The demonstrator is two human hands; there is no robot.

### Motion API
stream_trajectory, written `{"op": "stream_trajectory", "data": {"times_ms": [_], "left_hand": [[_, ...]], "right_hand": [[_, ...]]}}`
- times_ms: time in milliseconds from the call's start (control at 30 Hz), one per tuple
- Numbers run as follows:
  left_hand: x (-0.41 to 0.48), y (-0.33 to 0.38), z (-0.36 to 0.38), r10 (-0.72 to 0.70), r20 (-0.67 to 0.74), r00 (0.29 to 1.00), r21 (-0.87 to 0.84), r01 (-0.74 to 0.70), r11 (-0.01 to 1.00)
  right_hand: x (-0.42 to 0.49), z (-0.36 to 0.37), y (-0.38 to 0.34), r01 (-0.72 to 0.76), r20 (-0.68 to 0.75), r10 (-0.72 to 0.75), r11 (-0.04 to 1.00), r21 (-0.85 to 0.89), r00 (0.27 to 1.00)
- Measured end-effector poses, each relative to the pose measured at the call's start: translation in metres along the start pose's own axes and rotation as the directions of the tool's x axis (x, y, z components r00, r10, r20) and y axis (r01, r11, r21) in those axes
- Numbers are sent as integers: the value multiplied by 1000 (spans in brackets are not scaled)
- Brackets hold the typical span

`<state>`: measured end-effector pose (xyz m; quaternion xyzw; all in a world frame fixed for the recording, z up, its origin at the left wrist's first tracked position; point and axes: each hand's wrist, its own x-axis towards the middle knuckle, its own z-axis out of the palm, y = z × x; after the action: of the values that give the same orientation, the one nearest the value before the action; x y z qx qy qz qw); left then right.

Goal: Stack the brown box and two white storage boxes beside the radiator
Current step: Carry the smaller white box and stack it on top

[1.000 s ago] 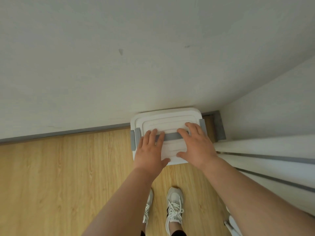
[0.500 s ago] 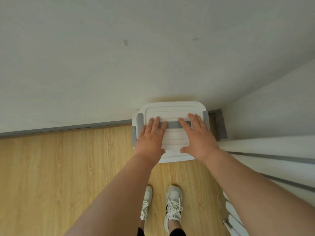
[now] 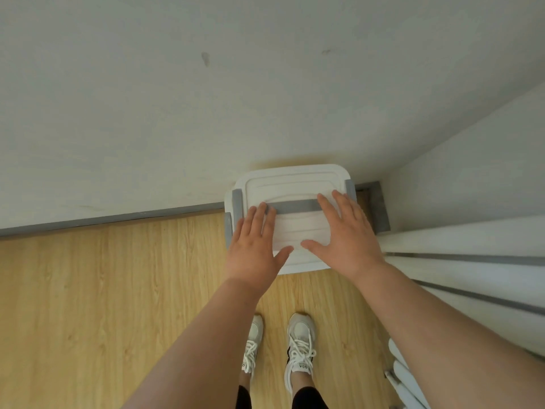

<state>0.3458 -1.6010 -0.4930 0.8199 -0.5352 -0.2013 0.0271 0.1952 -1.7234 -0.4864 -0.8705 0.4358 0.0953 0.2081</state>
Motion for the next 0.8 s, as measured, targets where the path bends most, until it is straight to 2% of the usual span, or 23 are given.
{"op": "stream_trajectory", "data": {"times_ms": [100,167,200,233,267,300,333,400,433,533,567,633,800], "left_hand": [[-18,10,2,-211,-152,965,-187,182,965],[-29,13,5,-458,-178,871,-368,373,852],[-34,14,8,-581,-134,803,-460,469,754],[-36,14,11,-684,-46,728,-546,555,627],[-36,13,12,-755,79,651,-610,631,479],[-33,11,15,-788,217,576,-644,691,328],[-29,8,19,-791,336,511,-646,736,202],[-18,-1,30,-744,522,418,-600,799,28],[-13,-5,36,-710,585,392,-587,809,-37],[-8,-15,58,-615,705,354,-587,778,-225],[-6,-18,65,-600,724,341,-581,770,-264],[-3,-20,70,-593,727,345,-585,764,-272],[3,-20,81,-657,672,341,-611,756,-233]], "right_hand": [[-17,3,2,-85,-208,102,992,90,973],[-26,8,5,-198,-303,259,956,218,917],[-29,13,7,-287,-297,381,904,316,876],[-31,18,10,-390,-237,521,811,435,820],[-31,23,15,-501,-118,655,670,548,746],[-28,29,21,-608,47,752,493,622,657],[-25,34,27,-689,219,788,323,648,575],[-18,46,36,-771,494,722,85,631,484],[-15,52,40,-786,570,686,5,618,453],[-11,75,47,-766,661,625,-151,625,415],[-8,81,49,-740,677,603,-203,641,421],[-1,85,52,-696,698,570,-280,661,434],[14,88,53,-721,716,580,-291,628,389]]}}
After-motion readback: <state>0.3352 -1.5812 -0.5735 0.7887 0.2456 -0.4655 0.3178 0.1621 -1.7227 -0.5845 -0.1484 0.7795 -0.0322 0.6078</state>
